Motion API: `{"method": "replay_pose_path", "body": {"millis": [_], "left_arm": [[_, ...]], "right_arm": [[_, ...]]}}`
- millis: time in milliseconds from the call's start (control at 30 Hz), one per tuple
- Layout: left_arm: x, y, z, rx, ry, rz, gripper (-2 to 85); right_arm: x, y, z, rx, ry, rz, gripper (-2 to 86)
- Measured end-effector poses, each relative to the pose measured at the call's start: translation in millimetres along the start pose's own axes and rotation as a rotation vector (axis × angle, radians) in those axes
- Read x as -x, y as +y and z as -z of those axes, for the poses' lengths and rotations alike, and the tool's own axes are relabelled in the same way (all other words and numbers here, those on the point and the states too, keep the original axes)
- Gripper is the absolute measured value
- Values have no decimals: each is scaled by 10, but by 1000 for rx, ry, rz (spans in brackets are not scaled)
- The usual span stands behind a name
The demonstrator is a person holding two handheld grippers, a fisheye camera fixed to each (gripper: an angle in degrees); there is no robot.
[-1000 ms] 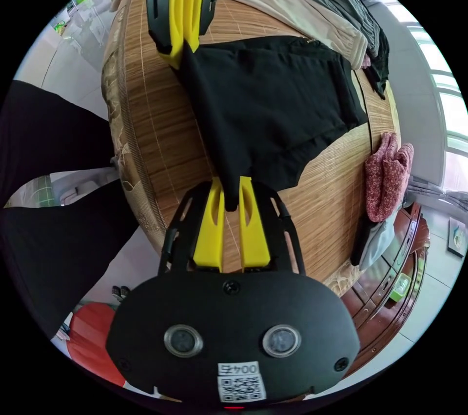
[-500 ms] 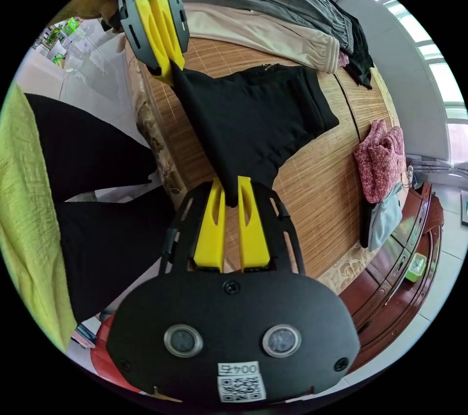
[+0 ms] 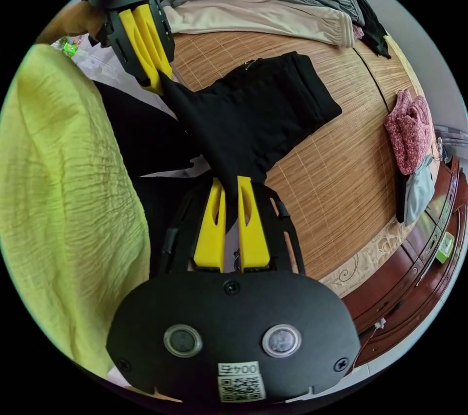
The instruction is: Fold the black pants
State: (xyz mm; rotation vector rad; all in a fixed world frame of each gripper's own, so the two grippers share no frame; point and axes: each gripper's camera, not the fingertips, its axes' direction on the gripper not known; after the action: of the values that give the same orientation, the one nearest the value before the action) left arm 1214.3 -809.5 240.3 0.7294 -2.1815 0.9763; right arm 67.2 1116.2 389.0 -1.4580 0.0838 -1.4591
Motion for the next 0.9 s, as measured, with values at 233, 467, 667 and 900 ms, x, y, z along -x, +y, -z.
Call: {"method": "replay_pose_path", "body": {"millis": [233, 467, 667, 900], "left_arm": [[311, -633, 903, 37, -28, 40, 24], [918, -1418, 1341, 100, -91, 88, 24], [1444, -1989, 1327, 141, -146, 139, 26], [1981, -2444, 957, 162, -209, 197, 29]], "right_arm": [[-951, -318, 426, 8, -104, -35, 43], [-1963, -736, 450, 54, -220, -60, 44], [-2742, -1063, 205, 74, -296, -116, 42], [-3317, -1318, -337, 85, -331, -176, 43]]}}
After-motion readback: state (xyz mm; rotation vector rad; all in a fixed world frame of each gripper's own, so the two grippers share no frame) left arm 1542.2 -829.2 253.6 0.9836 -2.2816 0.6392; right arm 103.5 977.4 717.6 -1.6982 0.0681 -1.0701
